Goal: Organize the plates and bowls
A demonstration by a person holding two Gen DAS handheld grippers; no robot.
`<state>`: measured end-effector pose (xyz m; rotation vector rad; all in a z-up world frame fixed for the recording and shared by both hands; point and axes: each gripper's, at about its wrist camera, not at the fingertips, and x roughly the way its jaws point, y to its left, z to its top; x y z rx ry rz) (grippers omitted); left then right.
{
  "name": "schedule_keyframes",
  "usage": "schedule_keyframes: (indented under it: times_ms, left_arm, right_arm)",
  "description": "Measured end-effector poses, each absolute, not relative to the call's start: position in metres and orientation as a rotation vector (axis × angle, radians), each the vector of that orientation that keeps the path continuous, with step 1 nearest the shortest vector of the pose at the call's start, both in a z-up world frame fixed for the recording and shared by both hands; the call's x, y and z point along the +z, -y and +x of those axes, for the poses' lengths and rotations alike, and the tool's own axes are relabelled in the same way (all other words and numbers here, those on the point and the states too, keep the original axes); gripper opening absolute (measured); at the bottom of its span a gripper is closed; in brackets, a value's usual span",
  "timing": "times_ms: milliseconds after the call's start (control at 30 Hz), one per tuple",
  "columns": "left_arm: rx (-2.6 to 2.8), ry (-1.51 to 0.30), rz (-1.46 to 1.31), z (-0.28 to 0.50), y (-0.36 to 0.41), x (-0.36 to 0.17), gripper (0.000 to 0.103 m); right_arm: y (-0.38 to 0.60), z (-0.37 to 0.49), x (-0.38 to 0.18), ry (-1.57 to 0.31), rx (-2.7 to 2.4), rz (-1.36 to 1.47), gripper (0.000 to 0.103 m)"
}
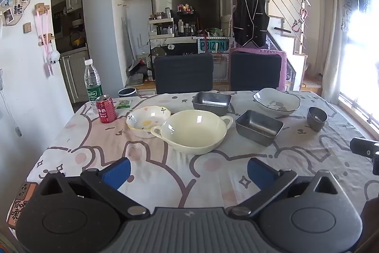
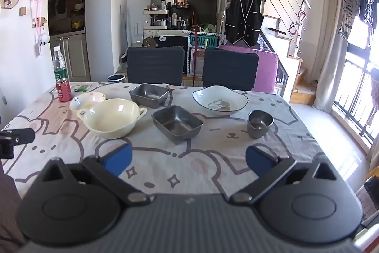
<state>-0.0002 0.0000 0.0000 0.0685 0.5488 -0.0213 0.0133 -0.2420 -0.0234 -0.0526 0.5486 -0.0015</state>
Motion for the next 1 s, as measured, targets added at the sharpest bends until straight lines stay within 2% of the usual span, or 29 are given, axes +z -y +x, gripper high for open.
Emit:
schedule_keyframes:
  times_ms: [1000]
  left_arm:
    - [-0.031, -0.551, 0.069, 0.0, 0.013, -0.005, 0.103]
  right_arm:
    - [0.242, 0.013, -0.023, -0.552, 0.001, -0.052, 0.103]
